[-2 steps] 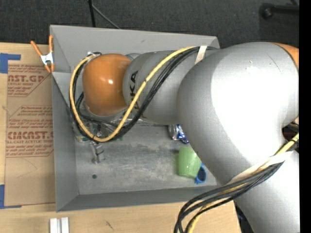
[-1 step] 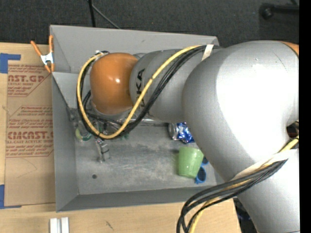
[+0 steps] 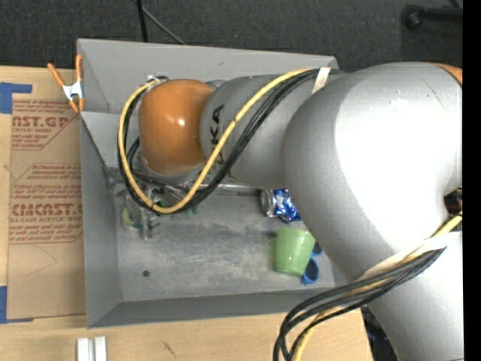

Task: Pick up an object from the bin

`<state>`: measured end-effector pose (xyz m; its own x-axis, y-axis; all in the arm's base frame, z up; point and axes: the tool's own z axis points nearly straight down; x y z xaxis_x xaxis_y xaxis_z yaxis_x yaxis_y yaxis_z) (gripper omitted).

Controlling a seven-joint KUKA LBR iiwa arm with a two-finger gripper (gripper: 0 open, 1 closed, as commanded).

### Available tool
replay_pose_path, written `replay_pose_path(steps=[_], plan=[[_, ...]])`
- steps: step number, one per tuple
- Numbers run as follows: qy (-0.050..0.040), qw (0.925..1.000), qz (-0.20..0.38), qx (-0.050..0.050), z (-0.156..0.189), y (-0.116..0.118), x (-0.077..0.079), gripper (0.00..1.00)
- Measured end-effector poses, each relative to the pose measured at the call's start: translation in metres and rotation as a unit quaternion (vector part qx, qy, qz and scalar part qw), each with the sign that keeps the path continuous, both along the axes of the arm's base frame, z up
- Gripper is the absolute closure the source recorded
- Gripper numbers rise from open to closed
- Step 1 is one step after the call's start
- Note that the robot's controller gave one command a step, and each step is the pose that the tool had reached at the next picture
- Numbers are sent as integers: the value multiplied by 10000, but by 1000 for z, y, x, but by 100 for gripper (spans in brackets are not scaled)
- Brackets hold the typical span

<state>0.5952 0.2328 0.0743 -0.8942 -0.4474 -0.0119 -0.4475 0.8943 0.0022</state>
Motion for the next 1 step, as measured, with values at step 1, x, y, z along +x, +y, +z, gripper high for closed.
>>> replay_pose_path(steps=[1], plan=[[19, 10000, -1, -12, 3, 2, 2, 100]])
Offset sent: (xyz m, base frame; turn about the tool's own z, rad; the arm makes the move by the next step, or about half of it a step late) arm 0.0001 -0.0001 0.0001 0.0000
